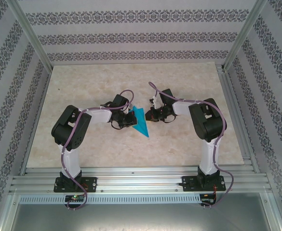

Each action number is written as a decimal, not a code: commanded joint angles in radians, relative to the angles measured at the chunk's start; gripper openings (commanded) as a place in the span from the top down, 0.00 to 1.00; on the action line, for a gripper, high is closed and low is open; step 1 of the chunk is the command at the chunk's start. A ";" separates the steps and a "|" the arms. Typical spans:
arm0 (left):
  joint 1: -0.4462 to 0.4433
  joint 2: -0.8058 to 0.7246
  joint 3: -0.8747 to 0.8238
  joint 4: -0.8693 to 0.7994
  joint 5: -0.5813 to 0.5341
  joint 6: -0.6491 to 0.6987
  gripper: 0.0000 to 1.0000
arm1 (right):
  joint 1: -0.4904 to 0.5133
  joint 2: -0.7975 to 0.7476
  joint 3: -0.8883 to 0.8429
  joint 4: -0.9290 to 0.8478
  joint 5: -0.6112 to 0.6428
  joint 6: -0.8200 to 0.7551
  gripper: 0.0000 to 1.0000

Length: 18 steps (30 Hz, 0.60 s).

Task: Fold a paper plane with a square sheet of paper (fold left side to right side)
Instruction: Fourth fold the wing at the center of the table.

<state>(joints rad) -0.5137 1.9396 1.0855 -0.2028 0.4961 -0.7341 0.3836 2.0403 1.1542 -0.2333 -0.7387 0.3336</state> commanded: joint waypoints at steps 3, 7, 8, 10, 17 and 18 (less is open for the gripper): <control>-0.016 0.010 0.008 -0.061 -0.035 0.027 0.94 | 0.000 0.038 0.022 -0.053 0.036 -0.033 1.00; -0.016 -0.031 0.048 -0.094 -0.018 0.040 0.91 | 0.001 0.046 0.022 -0.062 0.046 -0.036 1.00; -0.016 -0.046 0.059 -0.103 -0.016 0.042 0.90 | 0.001 0.049 0.021 -0.064 0.050 -0.035 1.00; -0.016 -0.069 0.078 -0.122 -0.015 0.047 0.88 | 0.003 0.052 0.022 -0.061 0.048 -0.033 1.00; -0.019 -0.090 0.098 -0.089 0.032 0.020 0.88 | 0.003 0.051 0.023 -0.058 0.046 -0.028 1.00; -0.022 -0.079 0.098 -0.077 0.043 0.015 0.88 | 0.003 0.050 0.023 -0.056 0.045 -0.028 1.00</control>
<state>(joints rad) -0.5205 1.8675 1.1664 -0.2974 0.5041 -0.7155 0.3840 2.0491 1.1740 -0.2661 -0.7345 0.3191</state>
